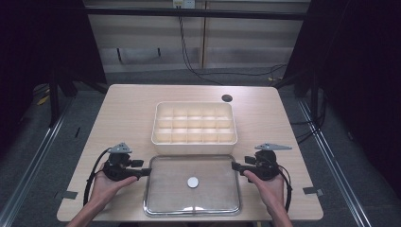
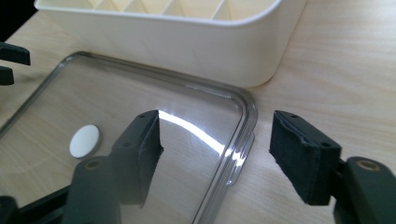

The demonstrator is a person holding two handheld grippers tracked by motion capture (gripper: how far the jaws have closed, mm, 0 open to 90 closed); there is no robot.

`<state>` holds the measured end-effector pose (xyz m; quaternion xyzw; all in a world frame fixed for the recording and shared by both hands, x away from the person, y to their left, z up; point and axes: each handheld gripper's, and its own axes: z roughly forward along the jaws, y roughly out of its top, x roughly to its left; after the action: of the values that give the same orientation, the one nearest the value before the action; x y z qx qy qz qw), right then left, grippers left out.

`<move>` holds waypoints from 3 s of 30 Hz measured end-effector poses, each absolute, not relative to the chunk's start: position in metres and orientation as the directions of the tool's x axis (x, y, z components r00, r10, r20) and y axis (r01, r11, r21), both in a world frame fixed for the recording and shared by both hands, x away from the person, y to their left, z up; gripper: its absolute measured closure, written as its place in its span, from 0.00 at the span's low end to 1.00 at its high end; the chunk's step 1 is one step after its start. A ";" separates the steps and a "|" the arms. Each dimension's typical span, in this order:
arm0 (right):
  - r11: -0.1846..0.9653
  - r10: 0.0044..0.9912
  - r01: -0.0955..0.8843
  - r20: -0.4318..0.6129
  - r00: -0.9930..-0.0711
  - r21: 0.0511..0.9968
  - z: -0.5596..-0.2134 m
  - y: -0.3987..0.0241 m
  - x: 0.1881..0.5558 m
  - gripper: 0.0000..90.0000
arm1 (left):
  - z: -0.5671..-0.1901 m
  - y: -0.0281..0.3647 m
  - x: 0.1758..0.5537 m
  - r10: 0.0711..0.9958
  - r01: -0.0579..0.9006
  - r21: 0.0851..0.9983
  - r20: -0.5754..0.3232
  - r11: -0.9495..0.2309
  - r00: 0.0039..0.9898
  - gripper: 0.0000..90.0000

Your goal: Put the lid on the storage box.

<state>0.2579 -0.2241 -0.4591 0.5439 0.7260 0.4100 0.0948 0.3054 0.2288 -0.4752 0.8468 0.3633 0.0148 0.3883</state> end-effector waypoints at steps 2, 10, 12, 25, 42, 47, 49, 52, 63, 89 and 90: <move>0.078 0.874 0.717 0.299 -0.384 0.693 -0.466 -0.224 0.262 0.42 | -0.476 0.231 0.306 0.641 0.606 0.672 -0.249 -0.426 0.726 0.52; 0.069 0.885 0.726 0.294 -0.360 0.684 -0.479 -0.233 0.259 0.62 | -0.479 0.235 0.305 0.648 0.612 0.681 -0.261 -0.401 0.715 0.59; 0.075 0.882 0.731 0.298 -0.366 0.678 -0.484 -0.233 0.259 0.62 | -0.482 0.234 0.305 0.651 0.618 0.672 -0.260 -0.408 0.713 0.59; 0.103 0.882 0.752 0.290 -0.371 0.651 -0.495 -0.226 0.262 0.60 | -0.491 0.229 0.303 0.640 0.625 0.647 -0.264 -0.438 0.722 0.57; 0.102 0.892 0.749 0.274 -0.360 0.654 -0.498 -0.218 0.261 0.60 | -0.495 0.220 0.300 0.626 0.612 0.656 -0.263 -0.441 0.734 0.59; 0.095 0.888 0.748 0.284 -0.362 0.657 -0.499 -0.214 0.261 0.60 | -0.495 0.218 0.299 0.620 0.611 0.653 -0.265 -0.448 0.738 0.61; 0.092 0.885 0.747 0.290 -0.364 0.658 -0.499 -0.214 0.261 0.60 | -0.495 0.217 0.298 0.620 0.606 0.655 -0.258 -0.452 0.741 0.61; 0.072 0.883 0.753 0.309 -0.353 0.655 -0.500 -0.215 0.262 0.60 | -0.495 0.217 0.298 0.623 0.611 0.655 -0.264 -0.445 0.736 0.61; -0.094 0.832 0.791 0.484 -0.272 0.605 -0.505 -0.227 0.264 0.60 | -0.495 0.217 0.297 0.617 0.605 0.656 -0.259 -0.452 0.743 0.59; -0.200 0.739 0.770 0.609 -0.288 0.606 -0.502 -0.235 0.259 0.73 | -0.496 0.217 0.298 0.608 0.590 0.665 -0.249 -0.458 0.754 0.61; -0.190 0.741 0.774 0.606 -0.290 0.604 -0.501 -0.234 0.259 0.72 | -0.496 0.217 0.298 0.607 0.589 0.665 -0.249 -0.459 0.754 0.61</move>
<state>0.2585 -0.2344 -0.5015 0.5956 0.6360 0.4904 -0.0170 0.2981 0.2168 -0.4963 0.8540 0.3503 0.0117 0.3844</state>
